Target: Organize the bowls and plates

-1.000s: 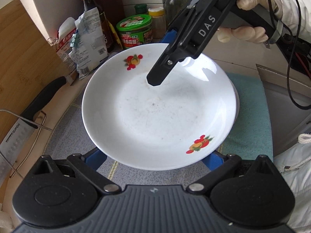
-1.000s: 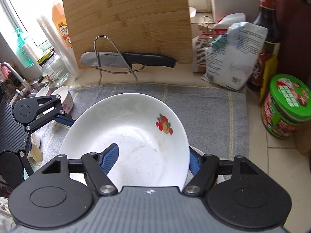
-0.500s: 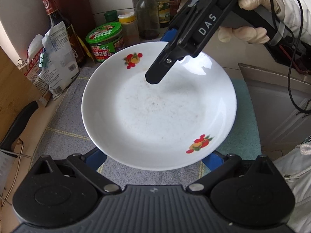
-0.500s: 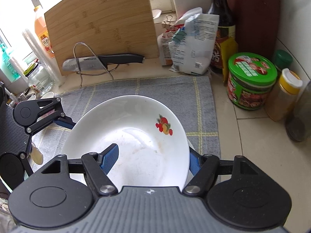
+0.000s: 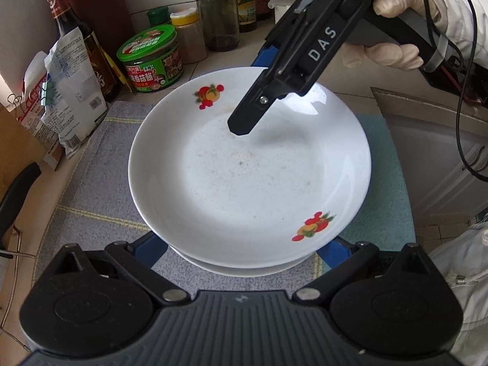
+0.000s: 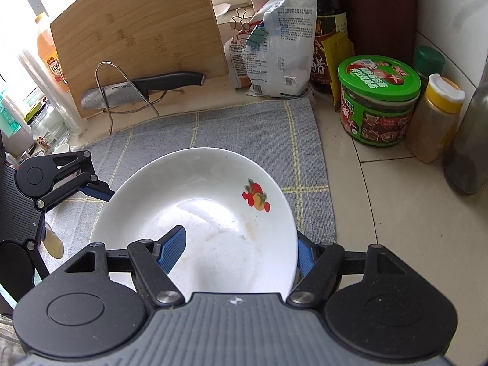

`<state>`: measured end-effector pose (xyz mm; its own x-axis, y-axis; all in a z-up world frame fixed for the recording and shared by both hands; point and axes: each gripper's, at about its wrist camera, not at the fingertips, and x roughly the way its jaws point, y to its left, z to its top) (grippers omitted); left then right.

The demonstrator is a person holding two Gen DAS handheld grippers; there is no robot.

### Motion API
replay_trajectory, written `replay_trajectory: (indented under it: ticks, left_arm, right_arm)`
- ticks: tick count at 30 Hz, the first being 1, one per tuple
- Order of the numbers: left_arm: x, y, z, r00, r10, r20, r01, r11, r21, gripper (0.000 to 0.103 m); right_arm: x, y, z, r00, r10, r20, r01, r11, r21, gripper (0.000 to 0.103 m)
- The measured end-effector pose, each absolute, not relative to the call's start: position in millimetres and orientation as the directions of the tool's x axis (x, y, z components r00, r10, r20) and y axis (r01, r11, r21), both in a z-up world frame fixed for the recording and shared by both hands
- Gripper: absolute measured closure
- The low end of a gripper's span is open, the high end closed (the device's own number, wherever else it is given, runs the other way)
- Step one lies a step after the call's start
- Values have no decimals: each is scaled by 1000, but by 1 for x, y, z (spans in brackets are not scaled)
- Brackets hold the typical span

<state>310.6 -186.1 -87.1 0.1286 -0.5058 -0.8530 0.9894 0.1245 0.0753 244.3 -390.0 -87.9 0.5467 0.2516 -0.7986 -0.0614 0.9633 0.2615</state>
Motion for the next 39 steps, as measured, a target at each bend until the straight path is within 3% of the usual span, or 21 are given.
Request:
replay_trajectory:
  ticks: [39]
  left_arm:
    - [316,-195,-99,80,-377,-923,992,125,34,1]
  right_arm:
    - [254,-382,-110,519,285,-806,-69,954,293,23]
